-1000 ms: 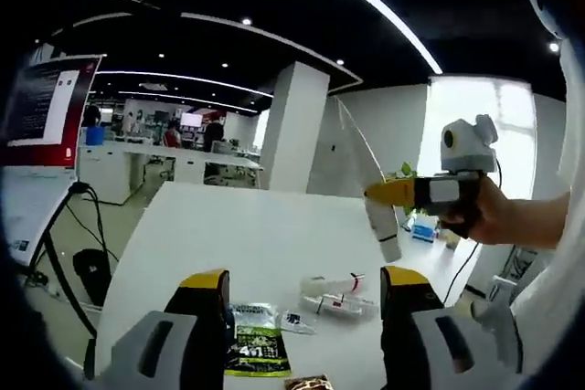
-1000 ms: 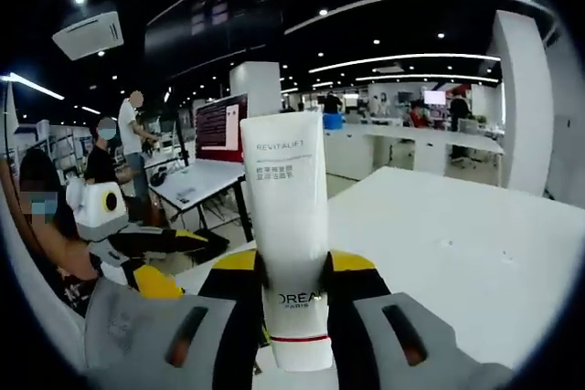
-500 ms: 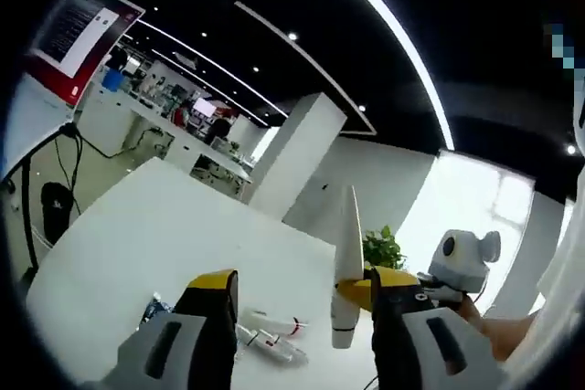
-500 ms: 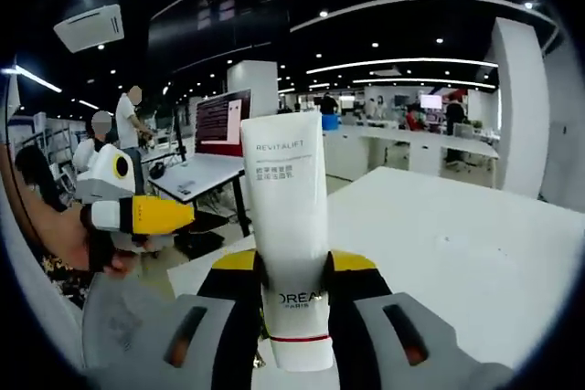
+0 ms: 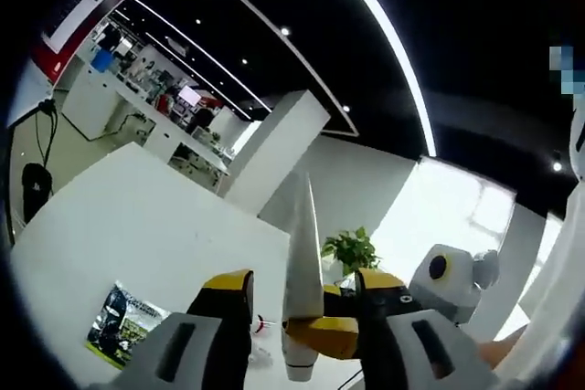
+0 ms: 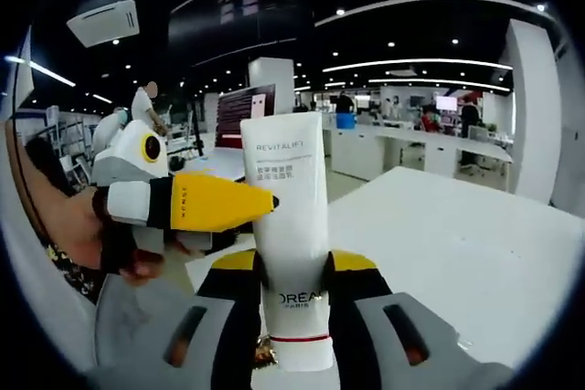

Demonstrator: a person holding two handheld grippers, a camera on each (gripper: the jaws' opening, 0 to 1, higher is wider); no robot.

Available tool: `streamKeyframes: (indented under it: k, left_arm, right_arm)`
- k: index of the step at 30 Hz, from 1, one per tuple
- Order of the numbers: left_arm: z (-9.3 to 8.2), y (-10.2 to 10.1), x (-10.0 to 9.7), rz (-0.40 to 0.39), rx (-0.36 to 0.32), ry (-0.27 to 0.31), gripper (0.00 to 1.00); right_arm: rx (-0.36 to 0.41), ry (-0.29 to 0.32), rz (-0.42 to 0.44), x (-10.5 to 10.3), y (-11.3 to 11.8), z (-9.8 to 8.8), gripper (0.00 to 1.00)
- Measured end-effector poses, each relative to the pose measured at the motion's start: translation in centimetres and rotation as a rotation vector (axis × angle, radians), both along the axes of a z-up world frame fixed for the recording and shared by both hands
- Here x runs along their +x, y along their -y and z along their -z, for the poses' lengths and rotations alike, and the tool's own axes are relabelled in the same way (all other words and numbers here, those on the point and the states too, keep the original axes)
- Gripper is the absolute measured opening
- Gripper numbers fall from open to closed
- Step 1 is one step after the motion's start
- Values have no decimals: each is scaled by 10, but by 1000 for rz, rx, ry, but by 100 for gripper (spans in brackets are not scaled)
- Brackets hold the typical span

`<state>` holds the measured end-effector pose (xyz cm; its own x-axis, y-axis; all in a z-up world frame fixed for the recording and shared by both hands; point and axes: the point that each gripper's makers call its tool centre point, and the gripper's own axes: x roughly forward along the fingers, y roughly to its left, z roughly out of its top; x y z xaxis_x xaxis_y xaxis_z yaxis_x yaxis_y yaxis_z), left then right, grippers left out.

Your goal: Arrange the skincare products in the storage area until every visible bottle or jar stands upright without overlapping.

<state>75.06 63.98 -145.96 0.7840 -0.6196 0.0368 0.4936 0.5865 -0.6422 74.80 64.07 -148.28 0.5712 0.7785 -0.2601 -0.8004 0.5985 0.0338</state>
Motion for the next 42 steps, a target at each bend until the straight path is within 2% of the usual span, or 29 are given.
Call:
streamKeyframes:
  k: [2,4,5,9,12,16,21,27,30,32,33,34,36,39,42]
  left_arm:
    - [2,1,-1,9,1,-14,37]
    - [12,4,-6,52,10,-78,22]
    - [14,-1,-2,28,27,-65,22]
    - [15,-1,-7,40,20,-68,22]
    - [19,-5,-10,37,1,-100,20]
    - [19,-11,-14,20,24,-94,18]
    - [22,-17,-14,11,38,-108,15]
    - [26,-26,-15,30,53,-104,14]
    - [29,-26,-18,59,76,-95,14]
    - [32,-26,-20,78,100,-90,14]
    - [34,-27,-20,80,107,-90,14]
    - [37,-30,-20,84,121,-89,14]
    - [39,-32,-21,92,132,-88,14]
    - [43,-35,-24,114,147,-87,14]
    - [40,-35,-28,151,112,-86,14]
  right_arm:
    - [1,1,-13,-5,-4,0,25]
    - [1,4,-26,-10,-8,0,25]
    - [-1,5,-30,-11,-10,0,25]
    - [-12,-7,-44,-16,-13,4,25]
    - [-52,4,-63,-21,-18,8,25]
    - [-65,10,-77,-23,-23,8,27]
    - [-63,-23,-101,-24,-28,11,28]
    - [-55,-36,-170,-27,-35,15,29]
    - [-41,-83,-213,-31,-36,17,28]
    - [-25,-78,-223,-32,-35,14,28]
    - [-49,-71,-230,-33,-33,17,28]
    - [-41,-73,-236,-35,-32,17,28]
    - [-27,-86,-244,-36,-29,17,28]
    - [0,-108,-242,-35,-22,15,32]
    - [39,-136,-240,-33,-18,10,32]
